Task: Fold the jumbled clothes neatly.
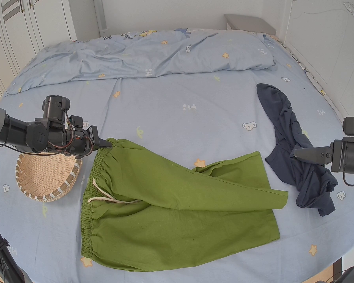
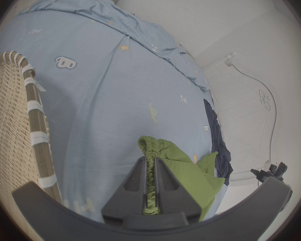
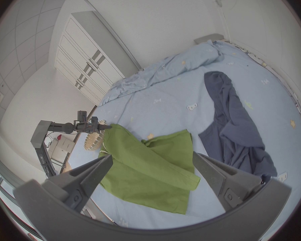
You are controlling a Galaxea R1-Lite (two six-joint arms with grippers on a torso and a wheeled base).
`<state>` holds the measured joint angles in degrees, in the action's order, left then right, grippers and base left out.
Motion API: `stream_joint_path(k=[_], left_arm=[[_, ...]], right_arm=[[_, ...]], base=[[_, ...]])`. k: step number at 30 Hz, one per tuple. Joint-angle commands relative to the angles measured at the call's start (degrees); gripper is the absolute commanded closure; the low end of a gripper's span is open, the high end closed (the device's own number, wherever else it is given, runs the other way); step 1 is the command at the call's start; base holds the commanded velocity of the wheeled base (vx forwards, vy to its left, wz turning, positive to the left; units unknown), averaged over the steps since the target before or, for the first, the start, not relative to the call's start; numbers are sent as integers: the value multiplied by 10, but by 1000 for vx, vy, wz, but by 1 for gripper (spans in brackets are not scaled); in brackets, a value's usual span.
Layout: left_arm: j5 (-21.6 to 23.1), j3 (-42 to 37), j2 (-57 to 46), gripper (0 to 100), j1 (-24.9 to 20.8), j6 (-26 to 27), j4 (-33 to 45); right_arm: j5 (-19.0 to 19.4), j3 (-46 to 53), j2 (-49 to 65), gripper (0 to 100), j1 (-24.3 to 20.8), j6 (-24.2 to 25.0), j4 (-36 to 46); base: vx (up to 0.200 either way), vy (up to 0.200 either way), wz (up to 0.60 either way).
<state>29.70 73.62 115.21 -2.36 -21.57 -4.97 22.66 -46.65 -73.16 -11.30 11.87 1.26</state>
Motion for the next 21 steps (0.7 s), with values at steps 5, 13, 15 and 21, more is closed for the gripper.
stream_joint_path(k=[5,13,15,21], left_arm=[[0,-3,1,100,-6,1,0],[0,2,2,100,2,1,-1],[-1,2,2,100,2,3,-1],[-1,2,3,100,3,3,-1]], right_arm=[[3,66,-53,0,18,0,-7],[2,117,-90,0,28,-29,-18],[5,147,-125,0,38,-81,-67],[8,159,-166,0,47,-80,-126]], base=[[0,0,0],[0,0,0],[0,0,0],[0,0,0]])
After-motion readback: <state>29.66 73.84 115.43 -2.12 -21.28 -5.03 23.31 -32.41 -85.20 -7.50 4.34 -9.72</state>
